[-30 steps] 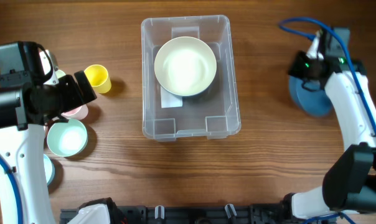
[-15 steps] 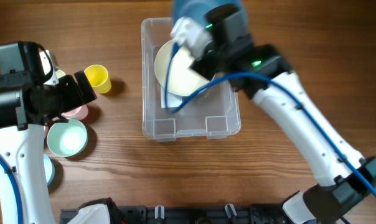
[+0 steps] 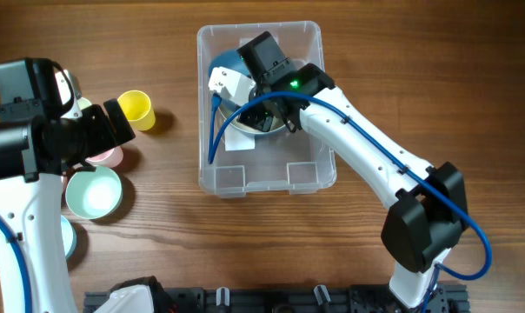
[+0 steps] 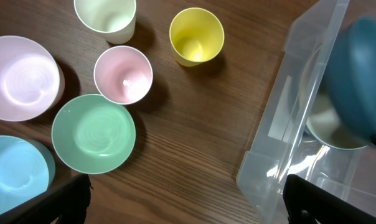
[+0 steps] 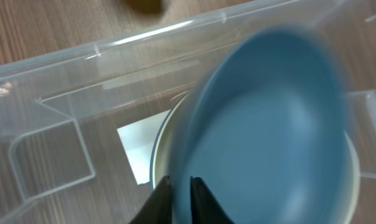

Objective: Pack container
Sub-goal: 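Place the second teal plate over the cream bowl in the container, then grasp the yellow cup rim with the left gripper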

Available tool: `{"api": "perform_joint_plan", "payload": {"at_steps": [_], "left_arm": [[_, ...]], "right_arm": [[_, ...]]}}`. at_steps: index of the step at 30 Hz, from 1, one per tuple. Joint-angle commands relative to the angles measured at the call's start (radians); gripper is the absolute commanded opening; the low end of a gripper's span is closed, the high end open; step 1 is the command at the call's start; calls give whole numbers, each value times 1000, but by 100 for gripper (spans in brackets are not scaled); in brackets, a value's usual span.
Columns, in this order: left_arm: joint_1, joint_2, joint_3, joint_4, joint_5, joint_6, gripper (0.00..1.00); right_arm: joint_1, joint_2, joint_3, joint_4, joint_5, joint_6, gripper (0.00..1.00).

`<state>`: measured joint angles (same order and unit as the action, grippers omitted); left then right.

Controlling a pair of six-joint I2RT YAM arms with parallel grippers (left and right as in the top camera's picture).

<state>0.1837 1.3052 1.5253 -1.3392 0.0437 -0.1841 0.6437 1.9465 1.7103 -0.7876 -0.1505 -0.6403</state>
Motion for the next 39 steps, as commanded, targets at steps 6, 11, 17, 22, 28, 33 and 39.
{"api": "perform_joint_plan", "payload": {"at_steps": [6, 11, 17, 22, 28, 33, 39], "left_arm": [[-5, -3, 8, -6, 12, 20, 100], [-5, -3, 8, 2, 13, 18, 100], [-111, 92, 16, 40, 11, -24, 99], [-174, 369, 158, 129, 6, -37, 100], [-162, 633, 218, 200, -72, -37, 100], [-135, 779, 218, 214, -79, -37, 92], [-126, 807, 218, 254, -79, -37, 29]], "right_arm": [[-188, -331, 27, 17, 109, 470, 53], [-521, -367, 17, -208, 53, 945, 96], [-700, -319, -118, -304, -39, 952, 100], [-700, -315, -220, -244, -39, 928, 100], [-700, -315, -225, -237, -39, 924, 99], [-700, -315, -225, -234, -39, 924, 97], [-700, -315, -225, -235, -39, 924, 95]]}}
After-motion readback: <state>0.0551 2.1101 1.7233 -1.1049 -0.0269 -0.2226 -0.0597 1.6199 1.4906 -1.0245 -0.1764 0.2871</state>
